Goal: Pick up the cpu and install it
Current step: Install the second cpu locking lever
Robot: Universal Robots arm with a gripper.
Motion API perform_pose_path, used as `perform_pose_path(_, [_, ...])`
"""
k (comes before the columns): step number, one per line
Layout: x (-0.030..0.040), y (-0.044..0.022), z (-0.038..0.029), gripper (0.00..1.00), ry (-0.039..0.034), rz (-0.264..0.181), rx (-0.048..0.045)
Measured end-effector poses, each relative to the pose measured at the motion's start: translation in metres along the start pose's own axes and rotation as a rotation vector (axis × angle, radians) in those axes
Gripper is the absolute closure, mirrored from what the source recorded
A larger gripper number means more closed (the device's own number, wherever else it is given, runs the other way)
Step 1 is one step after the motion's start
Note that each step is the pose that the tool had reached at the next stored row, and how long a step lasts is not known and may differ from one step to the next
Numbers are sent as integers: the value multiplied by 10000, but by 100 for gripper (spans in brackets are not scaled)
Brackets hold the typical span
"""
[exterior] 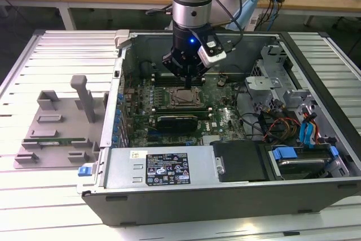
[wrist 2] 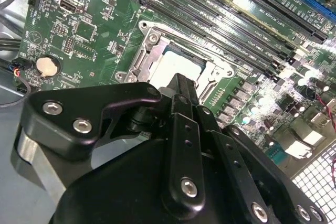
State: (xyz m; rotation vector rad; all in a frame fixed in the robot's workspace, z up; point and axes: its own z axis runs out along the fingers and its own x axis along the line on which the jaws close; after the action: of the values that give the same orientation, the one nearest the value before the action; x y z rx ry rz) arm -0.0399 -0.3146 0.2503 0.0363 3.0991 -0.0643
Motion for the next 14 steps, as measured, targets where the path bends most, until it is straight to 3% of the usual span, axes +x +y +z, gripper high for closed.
perform_pose_path(3, [0,0,0,89,-1,-18,-1])
perform_pose_path(6, [-1,-54,2,89,-1,-19,-1])
perform_pose_path(11, [-7,-322,14,89,-2,-19,-2])
perform_pose_path(14, [-7,-325,14,89,-1,-18,-2])
